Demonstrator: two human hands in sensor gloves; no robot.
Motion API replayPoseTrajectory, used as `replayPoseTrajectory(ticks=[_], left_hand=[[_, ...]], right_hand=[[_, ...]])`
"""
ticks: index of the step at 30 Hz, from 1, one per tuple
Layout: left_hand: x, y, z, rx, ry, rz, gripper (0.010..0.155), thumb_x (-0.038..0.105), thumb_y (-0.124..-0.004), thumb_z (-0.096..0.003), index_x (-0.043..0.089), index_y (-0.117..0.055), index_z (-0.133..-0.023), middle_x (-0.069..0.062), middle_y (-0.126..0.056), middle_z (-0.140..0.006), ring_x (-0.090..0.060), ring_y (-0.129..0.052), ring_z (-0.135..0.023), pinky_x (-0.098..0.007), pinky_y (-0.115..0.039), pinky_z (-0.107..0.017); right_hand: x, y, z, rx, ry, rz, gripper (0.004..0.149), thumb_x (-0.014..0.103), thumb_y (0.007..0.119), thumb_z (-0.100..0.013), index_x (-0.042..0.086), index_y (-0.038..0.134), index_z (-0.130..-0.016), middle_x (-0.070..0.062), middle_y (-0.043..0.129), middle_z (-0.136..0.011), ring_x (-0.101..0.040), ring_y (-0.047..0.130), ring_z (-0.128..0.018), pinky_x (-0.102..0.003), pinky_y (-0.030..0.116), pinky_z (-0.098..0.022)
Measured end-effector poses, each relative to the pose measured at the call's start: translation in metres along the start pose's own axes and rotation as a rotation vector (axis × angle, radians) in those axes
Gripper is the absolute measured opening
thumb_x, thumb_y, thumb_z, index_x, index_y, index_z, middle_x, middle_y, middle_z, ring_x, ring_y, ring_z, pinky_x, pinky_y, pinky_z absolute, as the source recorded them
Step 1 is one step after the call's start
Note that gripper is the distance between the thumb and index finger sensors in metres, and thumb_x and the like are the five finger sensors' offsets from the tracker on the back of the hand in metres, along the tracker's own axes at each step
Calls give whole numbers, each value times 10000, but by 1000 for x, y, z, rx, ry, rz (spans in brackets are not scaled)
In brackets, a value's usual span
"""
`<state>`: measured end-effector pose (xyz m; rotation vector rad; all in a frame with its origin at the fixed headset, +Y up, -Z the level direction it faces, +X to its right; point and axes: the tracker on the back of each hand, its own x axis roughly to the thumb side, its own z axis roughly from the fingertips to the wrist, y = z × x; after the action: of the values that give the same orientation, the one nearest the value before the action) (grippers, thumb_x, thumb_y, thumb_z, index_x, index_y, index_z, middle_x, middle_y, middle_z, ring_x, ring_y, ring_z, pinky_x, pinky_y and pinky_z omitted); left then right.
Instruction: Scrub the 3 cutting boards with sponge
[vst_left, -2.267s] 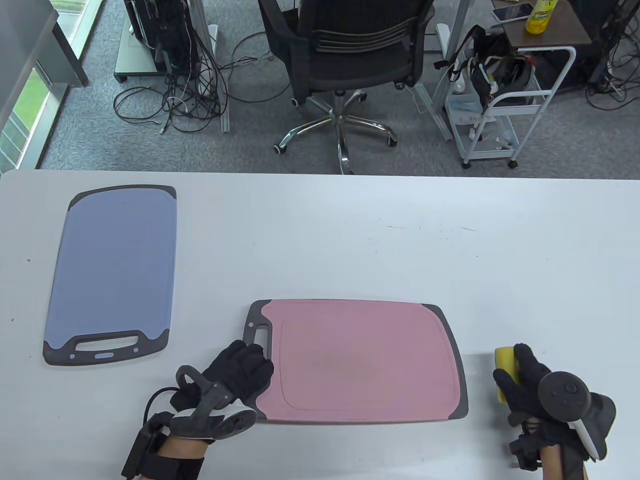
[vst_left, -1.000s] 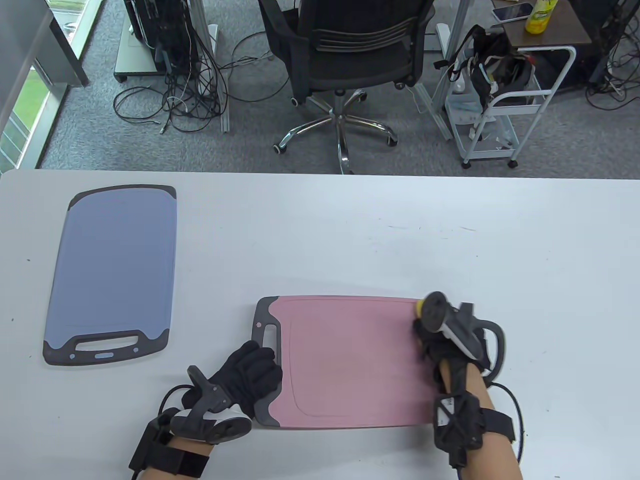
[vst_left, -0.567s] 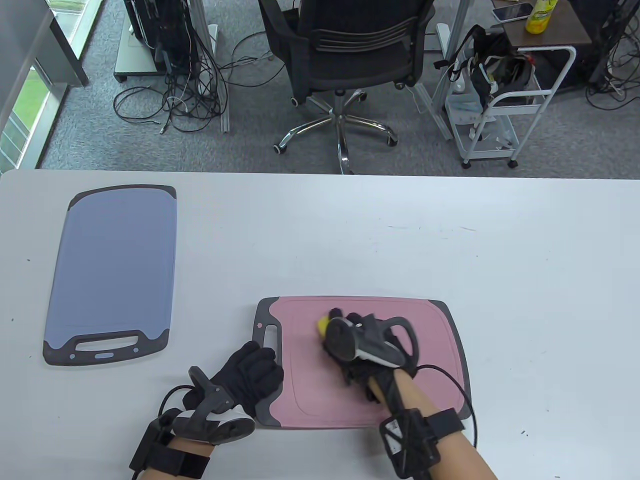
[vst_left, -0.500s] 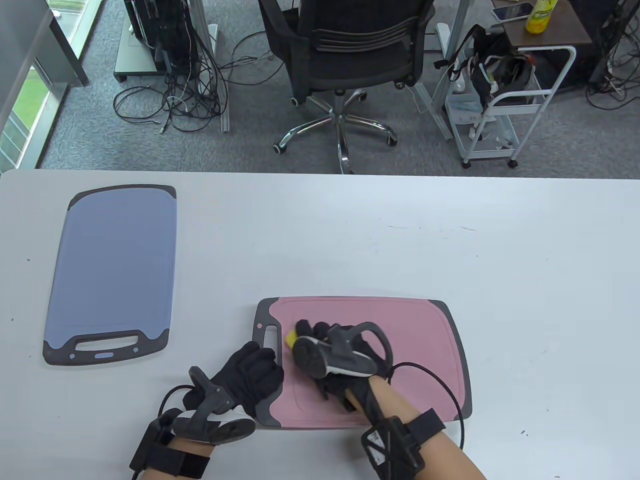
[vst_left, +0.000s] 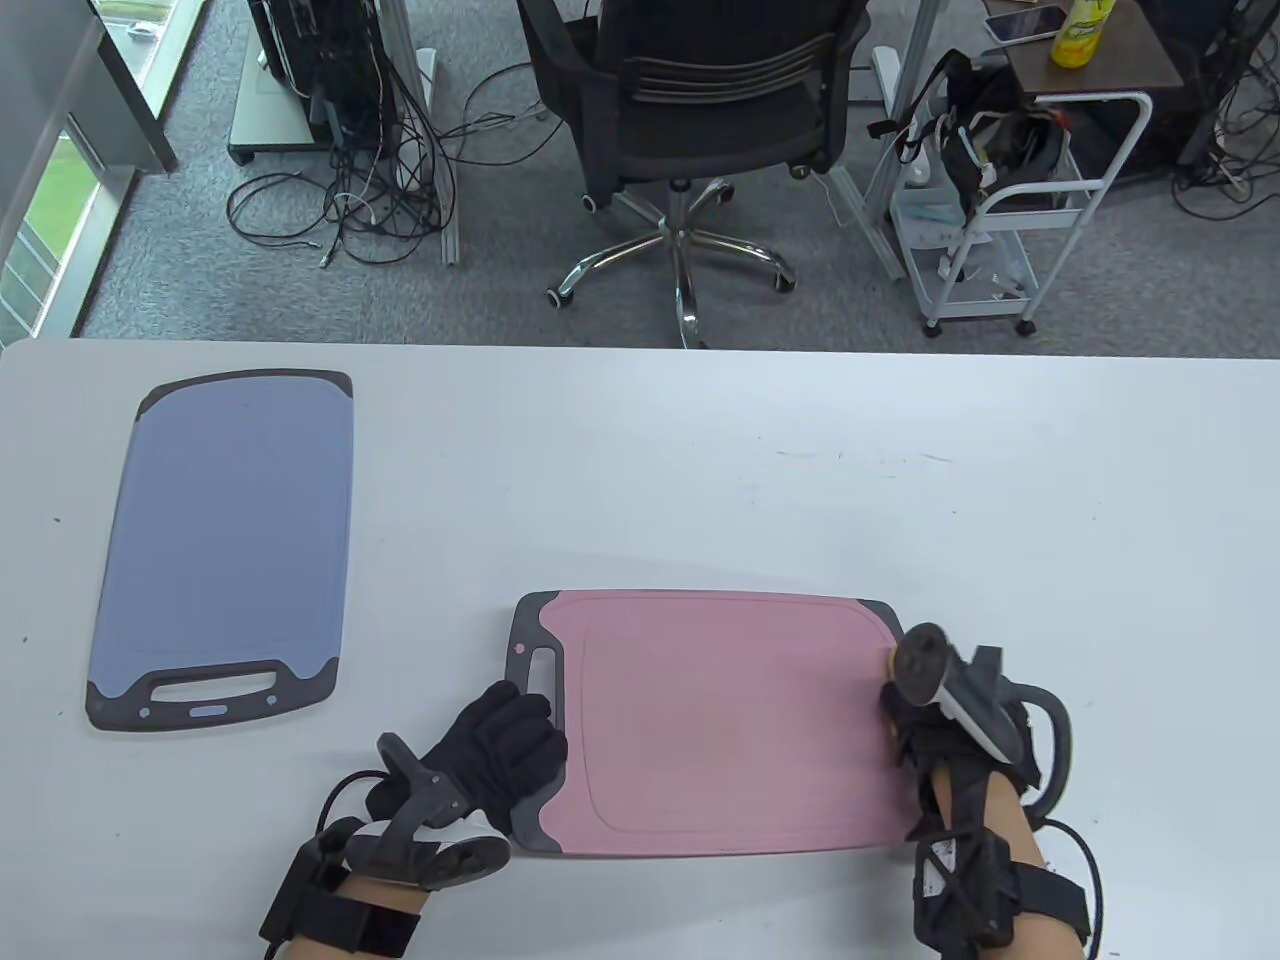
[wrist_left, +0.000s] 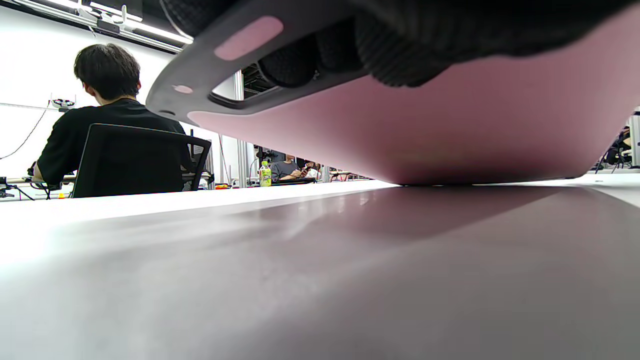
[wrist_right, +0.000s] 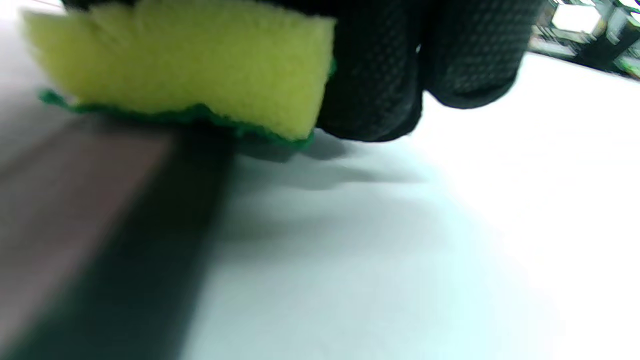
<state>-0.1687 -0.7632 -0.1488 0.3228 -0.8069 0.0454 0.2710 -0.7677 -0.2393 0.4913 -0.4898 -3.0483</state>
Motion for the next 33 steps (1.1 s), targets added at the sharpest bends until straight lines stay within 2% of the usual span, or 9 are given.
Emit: replayPoseTrajectory(ticks=[3,4,9,11,15,22,25,28,33], left_hand=[[1,0,0,5,-1,-4,428,388,-823,-565,309,-598,-921,88,-750,-928,-206,-766,-991,-520,-623,-766],[1,0,0,8,-3,-7,429,390,-824,-563,309,-600,-920,86,-752,-927,-206,-771,-989,-519,-628,-764],[1,0,1,7,-4,-3,429,391,-828,-561,307,-608,-920,84,-761,-924,-208,-782,-984,-521,-639,-761],[3,0,1,10,-7,-15,428,390,-829,-561,305,-610,-919,85,-764,-922,-208,-786,-981,-520,-644,-759],[2,0,1,5,1,-8,429,392,-830,-560,309,-609,-919,88,-764,-923,-206,-785,-983,-518,-643,-760],[2,0,0,-4,2,-9,432,390,-826,-562,310,-601,-922,86,-753,-929,-207,-768,-991,-519,-625,-766],[1,-1,0,-6,4,-5,432,390,-823,-565,310,-596,-924,86,-746,-932,-207,-761,-995,-520,-617,-768],[0,-1,0,-4,9,5,430,387,-823,-567,311,-596,-924,87,-746,-933,-207,-760,-997,-519,-616,-769],[2,-1,0,0,3,-13,430,391,-827,-561,311,-605,-921,87,-757,-927,-206,-774,-989,-520,-632,-764]], right_hand=[[41,-7,10,-57,-150,25,709,522,706,-462,53,642,-991,-144,848,-714,-235,920,-499,-474,775,-465],[71,-11,20,-75,-280,49,708,532,699,-463,70,634,-995,-134,845,-715,-223,919,-499,-465,779,-465],[212,-18,110,-170,-888,74,708,541,703,-444,110,621,-1000,-120,832,-716,-215,914,-501,-465,780,-472],[241,-17,140,-228,-1001,151,708,551,694,-440,129,615,-1003,-101,830,-724,-202,915,-508,-454,785,-482],[222,-13,130,-279,-923,162,701,578,666,-444,179,596,-1017,-68,823,-744,-183,913,-517,-439,786,-485],[59,0,41,-170,-318,76,697,557,688,-448,152,621,-1012,-100,831,-732,-213,912,-507,-463,776,-474],[14,3,22,-86,-141,33,699,549,682,-460,132,606,-1016,-112,822,-747,-219,907,-519,-464,769,-479],[37,-2,29,-102,-237,-6,706,526,718,-457,84,635,-1002,-144,836,-725,-238,914,-503,-479,769,-469],[164,-12,92,-193,-722,59,713,544,705,-450,105,617,-1005,-127,826,-716,-216,909,-499,-466,776,-472]])
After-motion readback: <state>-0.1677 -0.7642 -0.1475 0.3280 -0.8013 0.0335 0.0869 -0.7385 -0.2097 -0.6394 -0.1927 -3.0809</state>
